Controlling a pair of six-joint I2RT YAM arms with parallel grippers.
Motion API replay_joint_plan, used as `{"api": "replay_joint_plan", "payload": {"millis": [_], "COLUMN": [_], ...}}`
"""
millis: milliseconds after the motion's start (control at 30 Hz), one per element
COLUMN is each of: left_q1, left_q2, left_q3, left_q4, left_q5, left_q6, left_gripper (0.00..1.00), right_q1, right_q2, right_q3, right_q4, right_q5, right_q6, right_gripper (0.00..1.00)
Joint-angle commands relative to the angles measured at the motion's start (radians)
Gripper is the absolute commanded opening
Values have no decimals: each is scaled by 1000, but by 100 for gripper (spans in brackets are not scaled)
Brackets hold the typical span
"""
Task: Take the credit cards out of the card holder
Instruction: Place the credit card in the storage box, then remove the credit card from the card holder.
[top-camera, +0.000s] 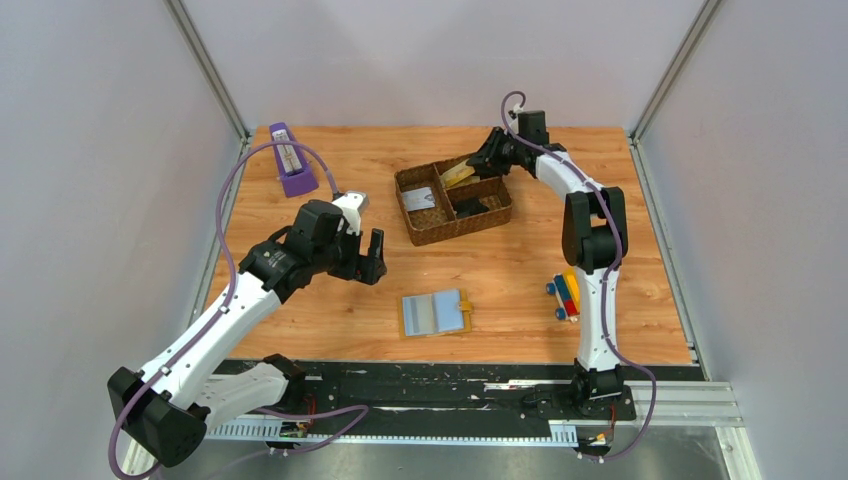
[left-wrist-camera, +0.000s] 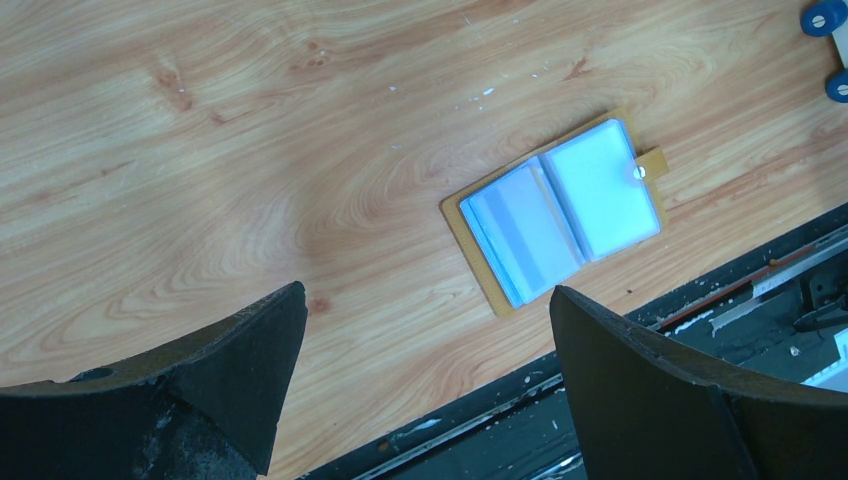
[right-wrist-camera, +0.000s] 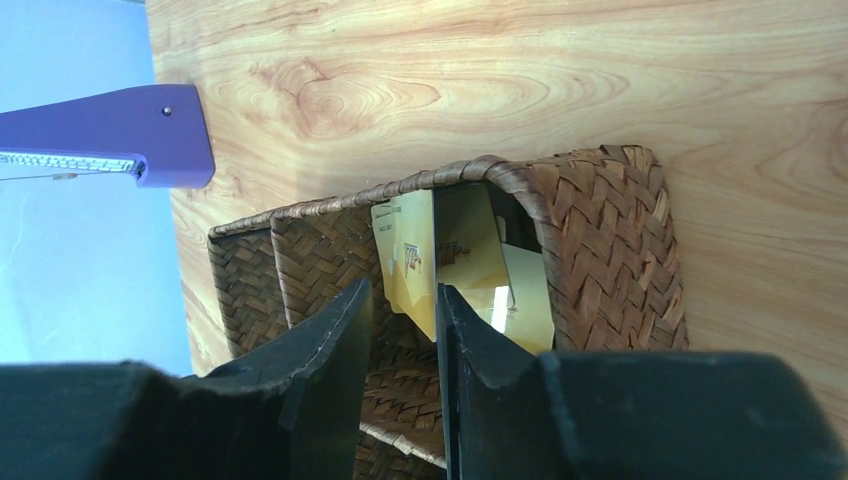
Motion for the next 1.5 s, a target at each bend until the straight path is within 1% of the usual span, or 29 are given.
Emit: {"api": "replay_joint_plan", "payload": {"millis": [0,367,633,767,900,1000,1100,1200,1300,1467], "left_q1": [-2,-2,-2,-2,-2,-1,-1,-2,-2,-1], "left_q2": [-4,8,8,20,55,58,30,-2,-23,-57], "left_q3": [38,35,23,14,-5,-27,-54,-48,-19,26], "left_q4": [12,22,15,16,17,32,52,33,-16,-67], "left_q5": [-9,2,48,96,136,160,139,71,-4,-111], "left_q6": [17,8,-27,-65,-101,-122,-146,-143,-129,-71], "left_gripper": [100,100,100,100,100,99,100,100,100,100], "right_q1": [10,11,13,37,79,131,208,316,426,601], "right_q2": [23,19,-97,-217,-376,-488,-589,-670,-732,-783], "right_q3": [61,134,96,19,-135,-274,-411,-524,-616,-700], "right_q4": [-29,-102,-162,-196,-197,-197,-201,-203,-205,-206], "right_q5": [42,45,63,86,135,197,289,362,450,566], "right_q6": [-58,-120,-155,-157,-130,-105,-64,-15,41,134], "right_gripper": [32,32,33,33,33,34,36,38,44,50]}}
